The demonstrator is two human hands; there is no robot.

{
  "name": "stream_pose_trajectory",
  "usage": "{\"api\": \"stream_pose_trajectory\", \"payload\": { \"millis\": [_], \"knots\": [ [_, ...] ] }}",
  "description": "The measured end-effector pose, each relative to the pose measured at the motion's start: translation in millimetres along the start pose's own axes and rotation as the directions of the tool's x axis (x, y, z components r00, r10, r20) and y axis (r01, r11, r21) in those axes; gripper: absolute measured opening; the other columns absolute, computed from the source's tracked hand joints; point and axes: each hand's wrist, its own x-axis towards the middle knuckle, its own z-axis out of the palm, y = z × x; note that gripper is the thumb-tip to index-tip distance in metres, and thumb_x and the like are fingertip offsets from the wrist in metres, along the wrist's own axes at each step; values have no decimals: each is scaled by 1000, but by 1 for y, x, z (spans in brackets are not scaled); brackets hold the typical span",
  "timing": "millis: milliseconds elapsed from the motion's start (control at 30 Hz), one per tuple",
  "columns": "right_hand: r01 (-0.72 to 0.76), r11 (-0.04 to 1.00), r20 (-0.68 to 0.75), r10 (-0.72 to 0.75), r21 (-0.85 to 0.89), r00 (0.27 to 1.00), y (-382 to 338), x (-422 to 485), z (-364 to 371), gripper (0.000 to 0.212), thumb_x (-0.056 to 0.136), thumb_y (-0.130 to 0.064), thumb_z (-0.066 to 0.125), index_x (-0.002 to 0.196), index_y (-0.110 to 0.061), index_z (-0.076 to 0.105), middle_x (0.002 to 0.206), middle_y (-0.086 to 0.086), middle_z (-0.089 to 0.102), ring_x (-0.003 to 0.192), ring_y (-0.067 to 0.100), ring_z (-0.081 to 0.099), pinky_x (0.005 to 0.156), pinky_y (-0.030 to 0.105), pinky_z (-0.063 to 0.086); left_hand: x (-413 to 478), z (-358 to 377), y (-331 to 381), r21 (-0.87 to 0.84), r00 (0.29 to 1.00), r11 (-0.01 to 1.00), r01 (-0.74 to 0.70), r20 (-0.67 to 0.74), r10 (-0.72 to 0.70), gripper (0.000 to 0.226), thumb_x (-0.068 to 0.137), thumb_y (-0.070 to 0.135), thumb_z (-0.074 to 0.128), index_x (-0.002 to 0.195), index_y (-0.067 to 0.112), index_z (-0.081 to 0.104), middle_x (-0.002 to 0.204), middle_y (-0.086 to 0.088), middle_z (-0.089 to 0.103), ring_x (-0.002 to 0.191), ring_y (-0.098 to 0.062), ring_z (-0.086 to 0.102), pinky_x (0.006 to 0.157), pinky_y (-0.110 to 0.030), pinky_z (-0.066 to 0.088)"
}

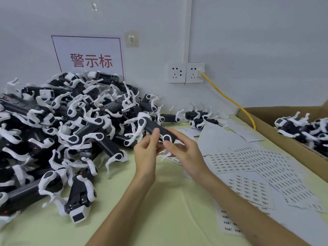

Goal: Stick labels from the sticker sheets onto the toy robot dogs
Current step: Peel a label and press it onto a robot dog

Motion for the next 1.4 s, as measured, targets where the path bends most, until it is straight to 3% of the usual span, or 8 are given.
{"api": "stream_pose_trajectory", "payload": {
  "millis": [133, 467, 667, 767, 867, 967, 1100, 1400],
  "knots": [
    [-63, 998, 5, 63, -2, 998, 2, 1, -1, 38, 98, -24, 67, 136, -25, 62, 105, -17, 75, 102, 12, 73, 83, 28, 58, 0, -1, -2, 94, 1000, 996, -12, 7, 12, 44, 97, 29, 72, 57, 19, 55, 62, -3, 62, 66, -15, 65, 74, -31, 56],
    [-203, 979, -80, 204, 14, 976, 2, 9, -7, 28, 94, -27, 72, 121, -19, 74, 103, 13, 74, 91, 29, 74, 78, 40, 63, 1, 0, -9, 222, 998, 975, 17, 58, -31, 39, 105, 23, 60, 70, 10, 48, 66, -3, 63, 65, -11, 64, 62, -19, 49],
    [-423, 844, -226, 505, 330, 833, -7, 20, -37, 25, 97, -34, 65, 100, -9, 67, 96, 21, 73, 74, 32, 69, 52, 29, 54, -9, 5, -13, 471, 970, 879, -73, 240, -48, 42, 98, 18, 67, 62, 16, 47, 64, -9, 58, 62, -13, 49, 62, -30, 37],
    [-137, 761, -291, 399, 634, 870, -19, 31, -77, 13, 95, -24, 63, 92, -13, 57, 106, 22, 64, 74, 32, 69, 57, 29, 56, -12, 7, -13, 485, 959, 871, -75, 273, -70, 41, 99, 18, 66, 62, 15, 48, 82, -8, 76, 72, -11, 66, 65, -25, 46],
    [325, 541, -495, 201, 776, 845, -36, 35, -137, 41, 97, -39, 60, 131, -16, 55, 125, 12, 61, 102, 35, 73, 86, 43, 58, -12, 5, -10, 469, 959, 882, -55, 269, -83, 38, 100, 17, 64, 65, 11, 50, 81, -2, 77, 65, -3, 66, 60, -14, 46],
    [270, 676, -573, 273, 686, 773, -27, 28, -173, 55, 106, -47, 40, 155, -24, 34, 139, 4, 57, 114, 30, 70, 93, 42, 55, -13, 6, -8, 475, 962, 879, -43, 257, -92, 36, 101, 17, 64, 68, 9, 52, 80, -3, 77, 63, -6, 64, 59, -14, 45],
    [40, 746, -539, 441, 664, 717, -13, 29, -155, 39, 104, -34, 46, 138, -15, 53, 133, 9, 65, 105, 28, 73, 87, 30, 52, -14, 4, -11, 589, 949, 800, -120, 303, -81, 38, 99, 24, 64, 70, 4, 53, 77, -5, 70, 72, -12, 58, 68, -28, 43],
    [-197, 974, -378, 142, -113, 915, -31, 42, -73, 24, 97, -13, 53, 104, -24, 73, 102, 1, 76, 69, 14, 74, 67, 26, 48, -13, -4, -15, 773, 875, 498, -394, 482, -56, 19, 100, 26, 59, 113, 20, 71, 119, 8, 71, 114, -15, 61, 100, -38, 46]
  ]
}}
